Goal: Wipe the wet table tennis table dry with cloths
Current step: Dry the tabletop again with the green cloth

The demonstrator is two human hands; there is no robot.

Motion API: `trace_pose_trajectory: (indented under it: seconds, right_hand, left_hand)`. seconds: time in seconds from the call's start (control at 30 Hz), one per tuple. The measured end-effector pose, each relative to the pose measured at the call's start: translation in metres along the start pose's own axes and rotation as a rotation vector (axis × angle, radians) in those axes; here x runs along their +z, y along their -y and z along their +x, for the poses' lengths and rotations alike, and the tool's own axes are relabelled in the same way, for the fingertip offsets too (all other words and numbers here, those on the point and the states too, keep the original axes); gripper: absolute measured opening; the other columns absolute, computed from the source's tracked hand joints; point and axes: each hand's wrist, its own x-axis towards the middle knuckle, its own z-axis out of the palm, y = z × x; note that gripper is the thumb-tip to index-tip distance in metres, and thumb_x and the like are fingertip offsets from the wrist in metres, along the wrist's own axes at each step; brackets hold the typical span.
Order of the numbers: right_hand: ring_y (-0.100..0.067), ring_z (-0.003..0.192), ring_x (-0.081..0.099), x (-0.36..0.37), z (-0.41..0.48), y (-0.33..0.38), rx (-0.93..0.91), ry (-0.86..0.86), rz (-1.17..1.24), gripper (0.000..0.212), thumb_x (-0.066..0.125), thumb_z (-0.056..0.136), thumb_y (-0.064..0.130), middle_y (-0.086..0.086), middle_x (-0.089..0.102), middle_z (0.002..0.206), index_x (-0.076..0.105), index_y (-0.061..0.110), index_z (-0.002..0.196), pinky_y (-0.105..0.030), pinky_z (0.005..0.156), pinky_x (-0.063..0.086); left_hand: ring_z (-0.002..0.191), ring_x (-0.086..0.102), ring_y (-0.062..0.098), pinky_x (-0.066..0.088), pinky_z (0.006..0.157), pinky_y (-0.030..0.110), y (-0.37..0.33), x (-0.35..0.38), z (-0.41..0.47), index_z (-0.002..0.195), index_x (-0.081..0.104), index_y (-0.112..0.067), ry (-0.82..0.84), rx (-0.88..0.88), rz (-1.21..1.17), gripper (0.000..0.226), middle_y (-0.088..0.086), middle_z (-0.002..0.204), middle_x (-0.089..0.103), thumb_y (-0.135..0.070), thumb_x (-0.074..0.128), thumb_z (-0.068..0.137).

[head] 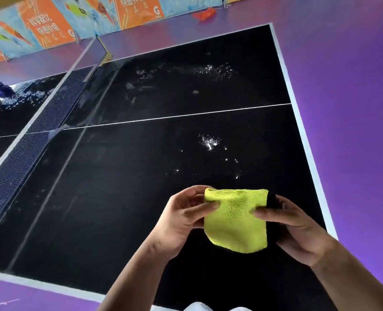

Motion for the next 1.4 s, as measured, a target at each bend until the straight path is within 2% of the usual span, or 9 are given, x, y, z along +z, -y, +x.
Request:
trace_pose_trajectory:
  seconds: [0.17, 0.3, 0.37, 0.53, 0.7, 0.77, 0.83, 1.03, 1.4]
  right_hand:
    - [-0.042, 0.140, 0.037, -0.007, 0.008, 0.007, -0.180, 0.057, 0.343, 0.049, 0.028, 0.109, 0.020, -0.031, 0.040, 0.149, 0.030, -0.007, 0.150, -0.051, 0.118, 0.022]
    - [-0.043, 0.140, 0.039, 0.011, 0.042, -0.018, 0.029, 0.047, 0.419, 0.075, 0.057, 0.097, 0.048, -0.031, 0.040, 0.150, 0.040, -0.006, 0.146, -0.054, 0.114, 0.031]
    - [-0.041, 0.126, 0.057, 0.013, 0.057, -0.018, 0.157, -0.184, 0.231, 0.075, 0.082, 0.074, 0.051, -0.026, 0.058, 0.136, 0.064, 0.003, 0.129, -0.053, 0.102, 0.047]
    - [-0.031, 0.104, 0.071, 0.009, 0.125, -0.015, 0.357, -0.495, -0.021, 0.028, 0.060, 0.095, 0.027, -0.011, 0.075, 0.111, 0.069, 0.009, 0.116, -0.044, 0.088, 0.053]
    - [-0.025, 0.080, 0.058, -0.057, 0.217, 0.025, -0.060, -1.000, -0.676, 0.013, 0.054, 0.100, 0.018, -0.005, 0.064, 0.085, 0.059, 0.013, 0.089, -0.035, 0.066, 0.048]
    - [-0.029, 0.095, 0.058, -0.107, 0.248, 0.046, -0.132, -1.122, -1.126, 0.014, 0.049, 0.098, 0.016, -0.005, 0.062, 0.101, 0.058, 0.012, 0.109, -0.041, 0.084, 0.050]
    - [-0.031, 0.134, 0.043, -0.160, 0.273, 0.055, 0.014, -1.165, -1.431, 0.040, 0.049, 0.095, 0.013, -0.009, 0.052, 0.140, 0.049, 0.011, 0.134, -0.052, 0.115, 0.028]
    - [-0.017, 0.153, -0.010, -0.224, 0.335, 0.028, 0.436, -1.309, -1.256, 0.069, 0.025, 0.102, 0.052, 0.003, -0.005, 0.167, 0.002, 0.020, 0.159, -0.045, 0.120, -0.011]
    - [-0.016, 0.153, -0.010, -0.140, 0.498, 0.022, 0.413, -0.885, -1.503, 0.078, 0.022, 0.095, 0.062, 0.004, -0.006, 0.167, 0.002, 0.023, 0.160, -0.046, 0.122, -0.011]
  left_hand:
    - [0.084, 0.067, 0.020, 0.056, 0.071, 0.033, -0.029, -0.001, 0.025, 0.099, 0.074, -0.019, 0.146, 0.043, -0.140, 0.021, 0.006, 0.095, 0.069, -0.006, 0.074, 0.082]
    - [0.094, 0.073, 0.024, 0.062, 0.076, 0.043, -0.014, -0.015, 0.056, 0.103, 0.075, -0.025, -0.033, -0.024, 0.131, 0.022, 0.007, 0.103, 0.074, -0.012, 0.077, 0.086]
    - [0.095, 0.074, 0.019, 0.062, 0.075, 0.038, -0.001, -0.029, 0.069, 0.106, 0.074, -0.028, -0.099, -0.056, 0.159, 0.024, 0.003, 0.103, 0.075, -0.013, 0.076, 0.087]
    - [0.112, 0.067, 0.008, 0.054, 0.098, 0.035, 0.046, -0.090, 0.106, 0.124, 0.065, -0.034, -0.255, -0.070, 0.042, 0.034, -0.007, 0.121, 0.070, -0.022, 0.072, 0.092]
    - [0.140, 0.038, 0.015, 0.035, 0.111, 0.040, 0.123, -0.182, 0.149, 0.143, 0.048, -0.032, -0.766, -0.306, 0.384, 0.048, -0.004, 0.152, 0.045, -0.038, 0.059, 0.097]
    - [0.151, 0.017, 0.024, 0.018, 0.121, 0.047, 0.150, -0.208, 0.163, 0.152, 0.036, -0.026, -0.874, -0.411, 0.590, 0.058, 0.004, 0.164, 0.026, -0.040, 0.054, 0.099]
    - [0.154, 0.003, 0.026, 0.005, 0.123, 0.047, 0.171, -0.225, 0.173, 0.158, 0.024, -0.026, -0.927, -0.467, 0.713, 0.063, 0.007, 0.168, 0.011, -0.043, 0.046, 0.101]
    - [0.155, -0.008, 0.021, -0.003, 0.123, 0.047, 0.209, -0.224, 0.186, 0.160, 0.003, -0.033, -1.019, -0.561, 0.917, 0.064, 0.002, 0.170, -0.002, -0.050, 0.025, 0.103]
    - [0.156, -0.005, 0.022, -0.004, 0.124, 0.045, 0.212, -0.224, 0.192, 0.160, 0.012, -0.032, -1.073, -0.545, 0.962, 0.073, 0.004, 0.170, 0.004, -0.056, 0.013, 0.092]
